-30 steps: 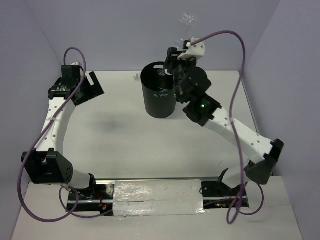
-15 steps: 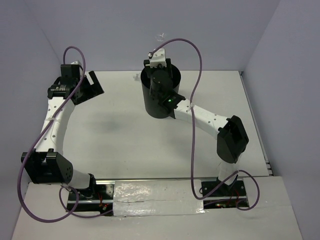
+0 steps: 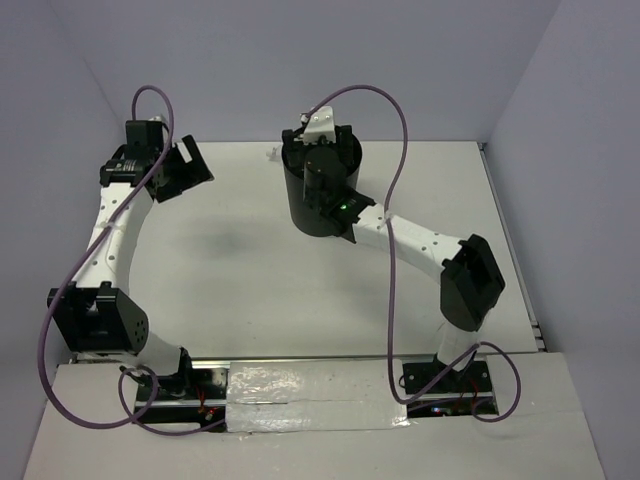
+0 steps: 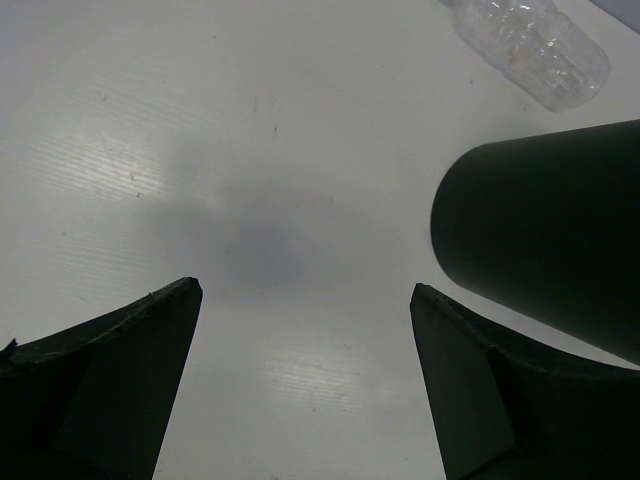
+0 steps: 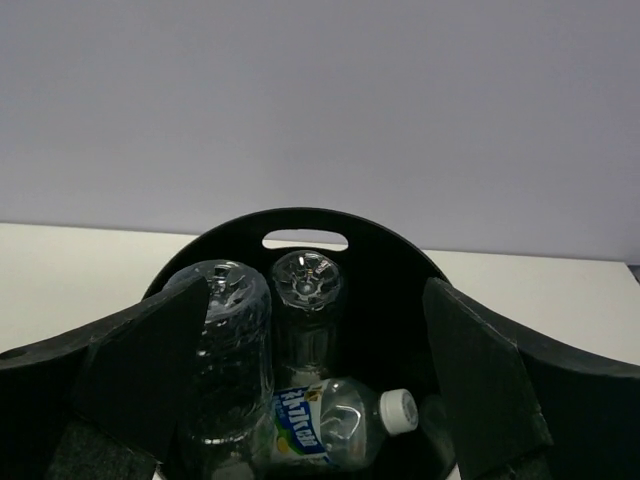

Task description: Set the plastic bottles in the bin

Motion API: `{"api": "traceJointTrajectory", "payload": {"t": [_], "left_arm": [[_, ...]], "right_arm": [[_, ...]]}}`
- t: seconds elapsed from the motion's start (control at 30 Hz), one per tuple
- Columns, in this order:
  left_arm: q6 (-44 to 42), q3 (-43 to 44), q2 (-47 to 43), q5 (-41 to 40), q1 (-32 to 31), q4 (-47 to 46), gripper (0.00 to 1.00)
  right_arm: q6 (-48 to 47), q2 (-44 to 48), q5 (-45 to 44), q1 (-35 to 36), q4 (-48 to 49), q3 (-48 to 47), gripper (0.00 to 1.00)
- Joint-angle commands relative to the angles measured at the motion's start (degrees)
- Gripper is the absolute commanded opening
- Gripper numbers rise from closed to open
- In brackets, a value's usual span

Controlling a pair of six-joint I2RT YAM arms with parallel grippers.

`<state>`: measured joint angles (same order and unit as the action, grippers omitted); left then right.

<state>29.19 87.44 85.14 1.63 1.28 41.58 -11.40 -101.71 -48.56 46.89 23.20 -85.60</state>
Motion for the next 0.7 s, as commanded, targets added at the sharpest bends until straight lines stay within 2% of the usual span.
{"api": "traceJointTrajectory", "payload": {"t": [0.0, 0.13, 0.3, 0.33, 0.43, 0.5, 0.67], "left_arm": [[2.6, 4.6, 2.8, 2.9, -0.8, -2.8, 0.99], [4.5, 11.4, 9.1, 2.0, -4.3, -2.3, 0.99], [10.3, 27.7, 22.9, 3.1, -6.1, 1.6, 0.99], [11.2, 33.5, 25.3, 3.6, -6.1, 3.3, 0.99], [18.2, 43.6, 36.9, 8.1, -6.0, 5.2, 0.99], [22.1, 46.4, 40.3, 11.5, -6.0, 3.7, 0.99], [37.9, 41.5, 47.4, 19.9, -5.9, -12.4, 0.99]], "right_arm": [[0.6, 8.3, -0.2, 0.8, 0.3, 0.3, 0.95], [3.0, 14.6, 0.6, 0.7, -4.4, 0.8, 0.96], [9.0, 22.6, 2.1, 0.4, -20.0, -0.1, 0.97], [9.9, 23.7, 2.1, 0.4, -22.0, 0.3, 0.97], [14.3, 29.0, 2.7, -0.2, -30.5, 2.8, 0.97], [15.5, 32.7, 2.4, -0.6, -33.1, 4.6, 0.97], [19.7, 38.9, 1.5, -1.3, -40.6, 6.4, 0.97]]}}
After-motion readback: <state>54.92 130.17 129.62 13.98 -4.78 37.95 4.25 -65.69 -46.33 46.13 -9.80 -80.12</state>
